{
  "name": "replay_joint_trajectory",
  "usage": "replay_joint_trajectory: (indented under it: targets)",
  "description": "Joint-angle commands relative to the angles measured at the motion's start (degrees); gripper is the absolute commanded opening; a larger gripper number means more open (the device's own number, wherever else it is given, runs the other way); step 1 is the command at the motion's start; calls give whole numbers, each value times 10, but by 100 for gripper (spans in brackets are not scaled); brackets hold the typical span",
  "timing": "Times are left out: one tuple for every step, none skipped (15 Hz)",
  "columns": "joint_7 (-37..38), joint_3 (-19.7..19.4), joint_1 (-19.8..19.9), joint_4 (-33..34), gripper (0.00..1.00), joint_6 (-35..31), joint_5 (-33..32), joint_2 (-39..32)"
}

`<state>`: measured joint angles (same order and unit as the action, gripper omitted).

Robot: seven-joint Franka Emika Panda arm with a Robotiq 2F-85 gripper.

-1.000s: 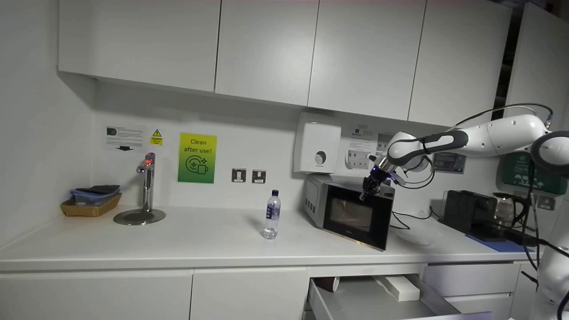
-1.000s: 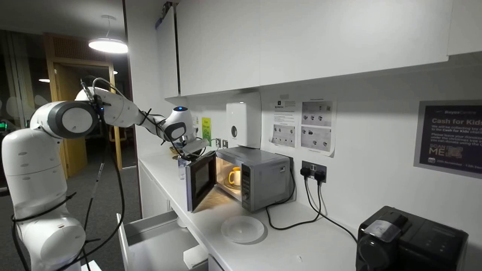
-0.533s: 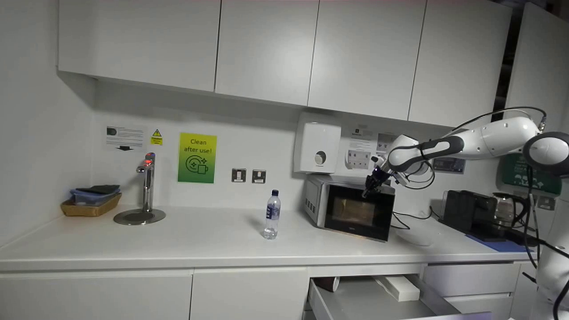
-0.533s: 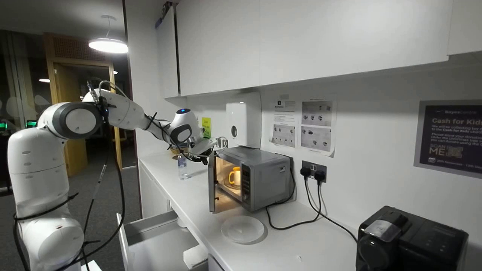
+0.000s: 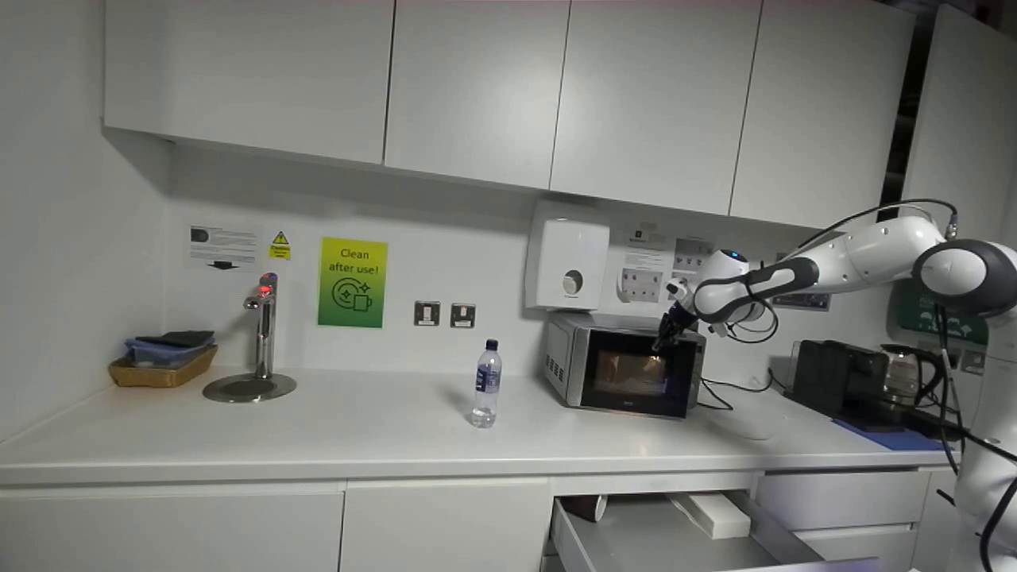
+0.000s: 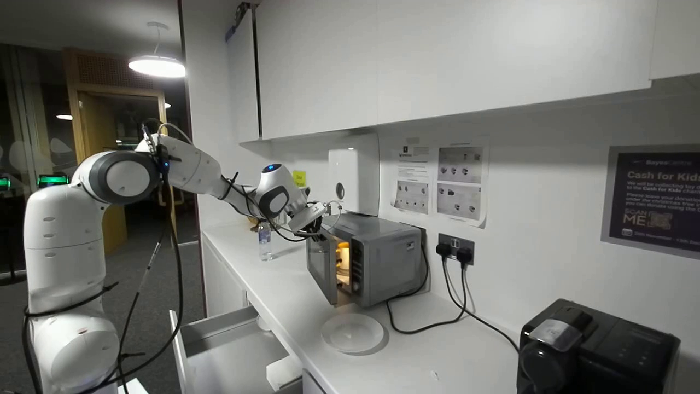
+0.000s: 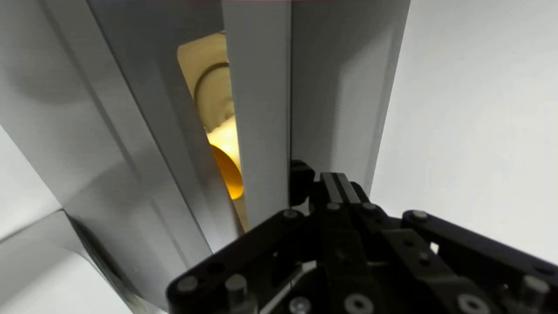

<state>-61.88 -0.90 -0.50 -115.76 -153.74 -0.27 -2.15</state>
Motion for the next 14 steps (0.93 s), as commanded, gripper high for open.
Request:
replay_joint_trajectory:
  targets:
    - [58, -6, 13, 26, 0, -24, -39, -21]
    - [73, -7, 16, 32, 0, -27, -45, -25]
    - [86, -9, 18, 39, 0, -27, -50, -30]
    - [99, -11, 20, 47, 0, -28, -55, -36]
    - [111, -12, 23, 53, 0, -27, -59, -40]
    - [122, -13, 25, 60, 0, -26, -63, -45]
    - [133, -14, 28, 68, 0, -24, -66, -50]
    - [143, -14, 30, 74, 0, -24, -67, -55]
    - [153, -14, 31, 77, 0, -20, -64, -57]
    - [162, -13, 31, 78, 0, -19, -61, -58]
    - [171, -13, 32, 80, 0, -16, -60, -58]
    - [177, -13, 32, 79, 0, -18, -56, -59]
    - [184, -12, 33, 79, 0, -19, -55, -59]
    - [190, -12, 33, 79, 0, -20, -53, -60]
